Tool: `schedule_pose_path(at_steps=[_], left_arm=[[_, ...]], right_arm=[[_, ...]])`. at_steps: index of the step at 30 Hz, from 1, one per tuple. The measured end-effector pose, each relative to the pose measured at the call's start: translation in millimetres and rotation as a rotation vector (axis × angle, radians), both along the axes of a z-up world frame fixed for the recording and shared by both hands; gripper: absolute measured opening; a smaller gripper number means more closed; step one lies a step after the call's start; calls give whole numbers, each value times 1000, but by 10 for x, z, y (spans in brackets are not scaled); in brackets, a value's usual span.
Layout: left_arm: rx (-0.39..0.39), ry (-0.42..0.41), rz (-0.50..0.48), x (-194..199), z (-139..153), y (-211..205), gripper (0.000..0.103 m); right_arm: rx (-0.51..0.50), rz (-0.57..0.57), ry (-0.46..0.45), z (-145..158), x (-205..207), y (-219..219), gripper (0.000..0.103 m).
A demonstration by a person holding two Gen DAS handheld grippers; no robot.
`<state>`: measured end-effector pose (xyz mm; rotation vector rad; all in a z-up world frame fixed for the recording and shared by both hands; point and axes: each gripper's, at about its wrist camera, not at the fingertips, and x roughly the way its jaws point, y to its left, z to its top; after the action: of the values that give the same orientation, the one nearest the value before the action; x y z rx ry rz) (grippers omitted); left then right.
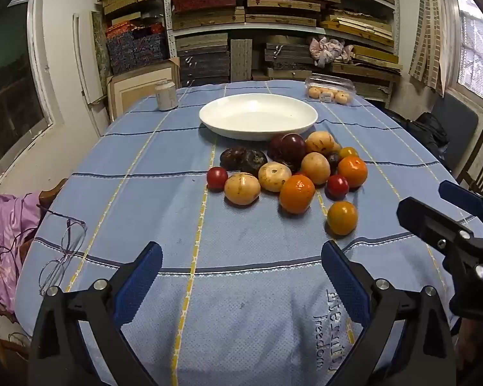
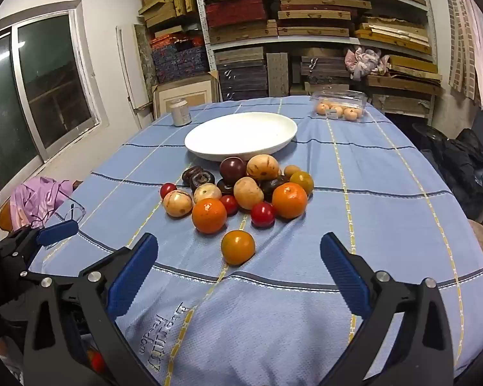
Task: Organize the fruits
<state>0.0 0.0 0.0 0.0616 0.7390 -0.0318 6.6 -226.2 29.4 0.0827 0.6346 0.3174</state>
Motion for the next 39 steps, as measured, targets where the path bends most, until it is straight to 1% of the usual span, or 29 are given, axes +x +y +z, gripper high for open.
schedule_pose_path(at_steps=[3, 4, 5, 6, 7, 9, 12, 14, 16, 20, 24, 30, 39], left_arm=[[-7, -3, -14, -3, 5, 3, 100], [-17, 4, -32, 29, 7, 39, 100], [-3, 14, -42, 65, 3, -1, 100], [-4, 7, -52, 61, 8, -2, 100], [9, -25, -55, -42, 7, -36, 100], [7, -19, -58, -46, -15, -71, 100], [-16, 1, -46, -15, -3, -28, 100], [-6, -5, -33, -16, 3, -23, 100], [5, -14, -19, -24, 17, -17, 100], [19, -14, -9, -16, 6, -14, 100], [13, -14, -9, -8, -3, -6, 100], [21, -7, -7, 22, -37, -7, 100], [22, 5, -3, 80, -76, -1, 100]], right_arm=[[-2, 0, 3, -1, -3, -6, 99], [-1, 0, 3, -1, -5, -9, 99], [-2, 0, 3, -1, -7, -12, 99], [-7, 0, 2, 0, -10, -8, 99], [-8, 2, 0, -5, -6, 40, 99], [-10, 2, -4, -10, -4, 105, 99], [-17, 3, -6, -18, 43, 240, 99], [-13, 9, -12, -22, 51, 247, 99], [-1, 40, -21, 14, -23, 128, 99], [32, 35, -18, -3, -9, 44, 99], [-5, 18, -16, -27, -5, 46, 99], [-15, 36, 6, -71, 35, 111, 99], [-12, 27, -1, -45, 75, 87, 99]])
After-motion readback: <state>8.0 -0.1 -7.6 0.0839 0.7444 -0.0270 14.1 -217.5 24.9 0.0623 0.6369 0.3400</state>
